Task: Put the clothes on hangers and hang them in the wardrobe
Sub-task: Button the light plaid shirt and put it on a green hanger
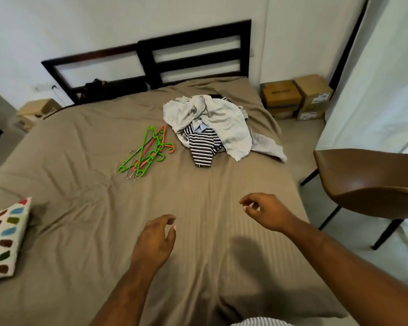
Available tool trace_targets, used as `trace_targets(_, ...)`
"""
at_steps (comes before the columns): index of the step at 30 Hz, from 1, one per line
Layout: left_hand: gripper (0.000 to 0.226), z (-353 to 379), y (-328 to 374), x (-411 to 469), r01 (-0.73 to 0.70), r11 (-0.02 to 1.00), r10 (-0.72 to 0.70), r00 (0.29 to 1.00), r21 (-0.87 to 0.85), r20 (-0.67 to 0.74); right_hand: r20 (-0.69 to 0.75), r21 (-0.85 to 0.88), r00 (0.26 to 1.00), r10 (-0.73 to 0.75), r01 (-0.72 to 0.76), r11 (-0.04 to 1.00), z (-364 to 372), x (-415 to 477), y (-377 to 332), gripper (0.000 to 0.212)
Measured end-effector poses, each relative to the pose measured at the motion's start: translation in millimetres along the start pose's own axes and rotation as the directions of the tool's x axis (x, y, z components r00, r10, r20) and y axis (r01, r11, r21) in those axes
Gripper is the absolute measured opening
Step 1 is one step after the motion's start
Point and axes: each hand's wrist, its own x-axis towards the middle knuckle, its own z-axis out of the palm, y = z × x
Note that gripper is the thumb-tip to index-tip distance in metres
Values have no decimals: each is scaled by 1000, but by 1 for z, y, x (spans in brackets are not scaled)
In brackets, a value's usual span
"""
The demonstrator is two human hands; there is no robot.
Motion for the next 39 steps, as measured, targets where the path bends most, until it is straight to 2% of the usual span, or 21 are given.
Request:
trace_targets(6, 30, -22, -61, 30, -173, 984, 174, 985, -52, 16, -105, -15, 992, 74, -76, 997, 52, -5, -48, 24)
trace_targets(10, 30, -47, -136, 36, -289, 953, 293, 956, -86, 32, -218, 22, 961, 171, -170, 985, 111, -13, -99, 22)
trace_targets(14, 30, -80, -203, 43, -346, 935, 351, 933, -72, 75, -288, 87, 917, 276, -262, 961, 163, -23, -161, 22)
trace_targets(19, 29, -113, -235, 53, -391, 914, 400, 912, -103, 90, -330, 145, 885, 328, -296, 944, 191, -30, -219, 21)
trace_targets(26, 30, -114, -240, 83, -425, 897, 438, 892, -119, 115, -355, 158, 873, 335, -297, 942, 201, -8, -222, 20)
trace_targets(30, 30, -110, -228, 122, -456, 889, 458, 877, -47, 150, -347, 150, 874, 341, -307, 940, 186, 26, -203, 24)
trace_targets(39, 27, -122, -130, 184, -539, 842, 527, 833, 31, 170, -460, 262, 806, 372, -277, 924, 135, 31, -192, 23)
